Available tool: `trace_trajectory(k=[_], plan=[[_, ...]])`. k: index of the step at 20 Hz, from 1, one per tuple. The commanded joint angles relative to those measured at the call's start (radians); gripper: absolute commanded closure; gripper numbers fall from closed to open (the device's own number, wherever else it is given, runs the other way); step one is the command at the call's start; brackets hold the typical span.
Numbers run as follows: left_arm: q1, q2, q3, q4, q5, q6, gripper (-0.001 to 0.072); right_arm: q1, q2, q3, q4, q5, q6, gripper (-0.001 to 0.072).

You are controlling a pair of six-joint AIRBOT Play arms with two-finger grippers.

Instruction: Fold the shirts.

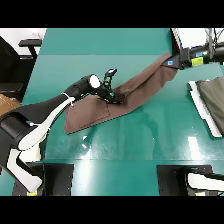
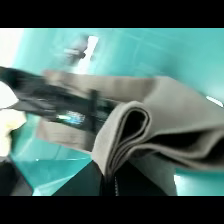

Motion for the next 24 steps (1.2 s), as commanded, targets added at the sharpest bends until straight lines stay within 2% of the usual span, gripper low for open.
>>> trace_trajectory(k=[1,4,7,12,15,16,18,19,21,24], plan=[[-0.01,-0.026,0.015,0.004,0.003,-0.002,0.0684,0.102,0.018,0.064,0.016,-0.01,0.028,0.0699],[0.004,-0.024,0.029,0.006,-0.011,-0.001,0.0684,0.169,0.018,0.071,0.016,-0.029,0.028,0.0698],[0.075,0.019,0.083,0.017,-0.137,0.003,0.0684,0.223,0.018,0.071,0.016,-0.049,0.028,0.0699],[0.285,0.319,0.083,0.174,-0.179,0.003,0.0684,0.414,-0.013,0.071,0.017,-0.182,0.027,0.0698],[0.418,0.504,0.083,0.262,-0.176,0.003,0.0683,0.623,-0.111,0.071,0.017,-0.368,0.024,0.0696],[0.457,0.555,0.083,0.29,-0.178,0.003,0.0683,0.687,-0.15,0.071,0.018,-0.424,-0.002,0.0662],[0.522,0.632,0.082,0.313,-0.187,0.003,0.0683,0.789,-0.222,0.071,0.016,-0.51,-0.016,0.0242],[0.546,0.658,0.083,0.313,-0.195,0.003,0.0683,0.818,-0.248,0.071,0.016,-0.508,-0.026,0.0182],[0.582,0.694,0.083,0.313,-0.218,0.003,0.0682,0.822,-0.266,0.071,-0.01,-0.429,-0.027,0.0184],[0.586,0.702,0.082,0.32,-0.252,0.003,0.0683,0.74,-0.254,0.07,-0.149,-0.272,-0.021,0.0187]])
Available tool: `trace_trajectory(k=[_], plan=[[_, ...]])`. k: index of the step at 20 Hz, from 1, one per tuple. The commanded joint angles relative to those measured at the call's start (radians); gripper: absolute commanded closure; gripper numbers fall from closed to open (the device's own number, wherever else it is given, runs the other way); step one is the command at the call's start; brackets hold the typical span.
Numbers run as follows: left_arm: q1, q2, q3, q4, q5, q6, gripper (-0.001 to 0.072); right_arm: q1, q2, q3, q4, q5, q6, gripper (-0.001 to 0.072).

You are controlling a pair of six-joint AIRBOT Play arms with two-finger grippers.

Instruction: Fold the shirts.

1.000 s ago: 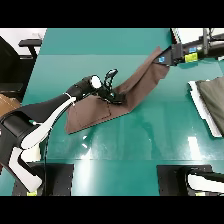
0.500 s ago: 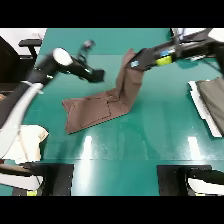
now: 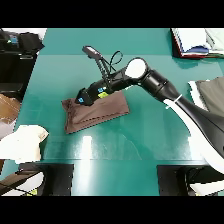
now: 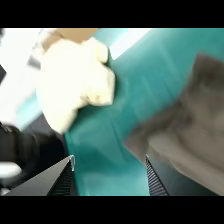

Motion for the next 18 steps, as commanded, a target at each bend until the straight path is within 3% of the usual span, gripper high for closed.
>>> trace_trajectory(k=[1,6,10,18], plan=[[0.029,0.034,0.0,0.018,-0.048,0.001,0.0683,-0.064,-0.003,-0.008,-0.142,0.149,0.006,0.0187],[0.029,0.034,0.0,0.017,-0.073,0.0,0.0683,-0.347,0.056,-0.2,-0.154,0.171,0.035,0.0187],[0.026,0.025,0.0,-0.006,-0.072,0.001,0.0683,-0.507,-0.007,-0.302,-0.14,0.178,0.062,0.0178],[0.02,0.008,-0.018,-0.043,-0.062,0.008,0.0683,-0.449,-0.28,-0.177,0.077,0.206,0.063,0.0178]])
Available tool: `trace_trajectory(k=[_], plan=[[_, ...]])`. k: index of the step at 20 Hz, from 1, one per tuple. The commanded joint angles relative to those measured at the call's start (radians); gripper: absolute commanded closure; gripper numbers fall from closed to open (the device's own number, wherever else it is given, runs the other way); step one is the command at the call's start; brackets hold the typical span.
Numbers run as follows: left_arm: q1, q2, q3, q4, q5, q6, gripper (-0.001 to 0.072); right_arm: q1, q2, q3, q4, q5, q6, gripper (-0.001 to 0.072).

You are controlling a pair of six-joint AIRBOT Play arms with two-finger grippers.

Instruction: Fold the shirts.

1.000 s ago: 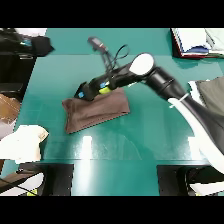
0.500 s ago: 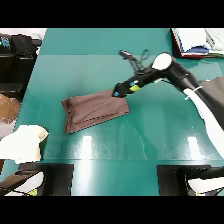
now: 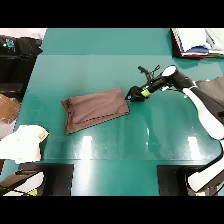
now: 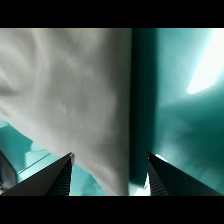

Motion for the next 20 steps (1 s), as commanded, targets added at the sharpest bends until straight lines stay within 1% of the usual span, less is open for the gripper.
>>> trace_trajectory(k=[1,2,3,4,5,6,7,9,12,13,17,20], plan=[[-0.001,-0.004,-0.002,-0.01,0.002,0.003,0.0683,0.047,-0.113,0.081,0.093,0.006,0.002,0.0179],[-0.001,-0.004,-0.002,-0.01,0.002,0.003,0.0682,0.065,-0.143,0.114,0.118,0.007,0.002,0.0184],[-0.001,-0.004,-0.002,-0.011,0.0,0.002,0.0683,0.084,-0.167,0.145,0.132,0.006,0.002,0.0233],[-0.001,-0.004,-0.002,-0.011,-0.002,0.002,0.0683,0.103,-0.183,0.174,0.131,0.002,0.002,0.0346],[-0.001,-0.004,-0.002,-0.014,-0.002,0.002,0.0683,0.117,-0.192,0.198,0.126,-0.005,0.001,0.0485],[-0.001,-0.004,-0.002,-0.018,-0.002,0.003,0.0684,0.127,-0.193,0.219,0.122,-0.016,0.0,0.0683],[-0.001,-0.004,-0.002,-0.024,-0.002,0.003,0.0684,0.129,-0.192,0.239,0.124,-0.024,-0.005,0.0699],[-0.032,-0.004,-0.002,-0.024,-0.003,0.003,0.0684,0.109,-0.192,0.305,0.123,-0.003,-0.003,0.0699],[-0.136,-0.004,-0.002,-0.023,-0.001,0.003,0.0684,0.015,-0.151,0.389,0.121,0.029,0.014,0.0699],[-0.177,-0.004,-0.002,-0.023,0.0,0.004,0.0684,-0.034,-0.119,0.394,0.091,0.025,0.024,0.0699],[-0.306,-0.004,-0.002,-0.023,0.018,0.029,0.0683,-0.264,0.051,0.343,-0.14,0.029,0.119,0.0699],[-0.364,-0.004,-0.002,-0.023,0.055,0.029,0.0684,-0.474,0.188,0.278,-0.239,0.016,0.137,0.0699]])
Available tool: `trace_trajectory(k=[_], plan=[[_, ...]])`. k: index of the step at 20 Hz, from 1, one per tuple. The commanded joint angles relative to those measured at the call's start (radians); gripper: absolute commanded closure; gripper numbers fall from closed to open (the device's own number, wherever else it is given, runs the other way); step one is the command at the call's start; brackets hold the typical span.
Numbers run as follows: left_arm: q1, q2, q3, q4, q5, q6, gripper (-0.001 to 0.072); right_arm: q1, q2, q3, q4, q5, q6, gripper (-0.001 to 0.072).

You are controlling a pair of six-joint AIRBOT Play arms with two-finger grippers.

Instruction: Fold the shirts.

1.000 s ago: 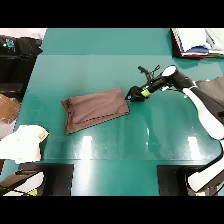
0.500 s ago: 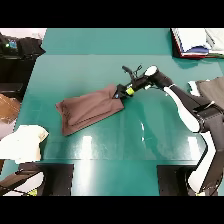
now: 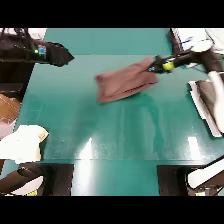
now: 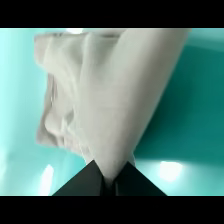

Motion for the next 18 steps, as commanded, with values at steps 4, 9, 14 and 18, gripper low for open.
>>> trace_trajectory(k=[4,9,14,18], plan=[[-0.092,0.0,0.0,-0.006,0.075,0.005,0.0683,-0.429,0.219,-0.065,-0.151,-0.026,0.037,0.0699],[-0.092,0.0,0.0,-0.012,0.081,-0.003,0.0683,-0.598,0.253,-0.055,-0.151,-0.086,0.036,0.0699],[-0.092,0.0,0.0,-0.016,0.077,-0.004,0.0683,-0.615,0.253,0.08,-0.143,-0.125,0.036,0.0699],[-0.092,0.0,0.0,-0.016,0.072,-0.003,0.0683,-0.614,0.253,0.238,-0.153,-0.053,0.036,0.0699]])
